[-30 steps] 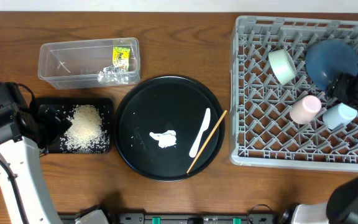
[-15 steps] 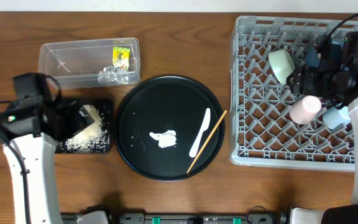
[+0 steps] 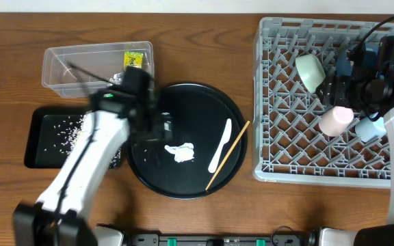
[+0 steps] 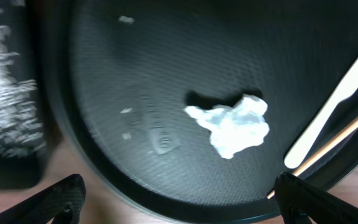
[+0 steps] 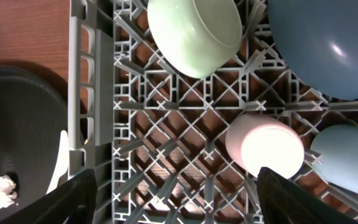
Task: Sort waste into correct bins and load items into the dishwasher rack
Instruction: 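Reach the left gripper to the white tissue and grasp it, then carry the tissue left and drop it into the clear bin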
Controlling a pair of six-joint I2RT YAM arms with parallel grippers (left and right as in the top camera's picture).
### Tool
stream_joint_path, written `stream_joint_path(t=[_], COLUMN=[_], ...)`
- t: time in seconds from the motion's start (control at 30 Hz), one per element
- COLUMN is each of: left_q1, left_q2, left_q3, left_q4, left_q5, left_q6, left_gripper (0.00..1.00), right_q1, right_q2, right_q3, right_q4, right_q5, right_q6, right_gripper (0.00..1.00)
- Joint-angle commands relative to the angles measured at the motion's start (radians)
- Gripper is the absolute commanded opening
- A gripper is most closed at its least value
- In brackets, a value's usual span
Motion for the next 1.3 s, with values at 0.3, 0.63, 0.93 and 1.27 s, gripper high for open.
stream_joint_path(t=[0.3, 0.63, 0.93, 1.27], left_q1=[-0.190, -0.214, -0.214, -0.070], left_q2=[0.267, 0.338, 0.320, 0.152], left_q3=[-0.012, -0.012, 0.000, 0.244], left_q4=[0.084, 0.106, 0.086, -0.035], left_q5=[0.008, 0.008, -0.016, -0.166], left_q6=[0.005, -0.010, 0.003, 0.051], left_gripper=[0.97, 0.44, 0.06, 0.06], right_q1=[0.003, 0.003, 0.003, 0.003], right_q2=[0.005, 0.005, 0.005, 0.005], right_q3=[0.012, 0.012, 0.012, 0.012], right_q4=[-0.017, -0.017, -0.023, -0.031], right_q5=[0.025, 0.025, 0.025, 0.025], right_q6=[-0.008, -0.008, -0.008, -0.008], right_gripper=[0.77, 0.76, 0.76, 0.76])
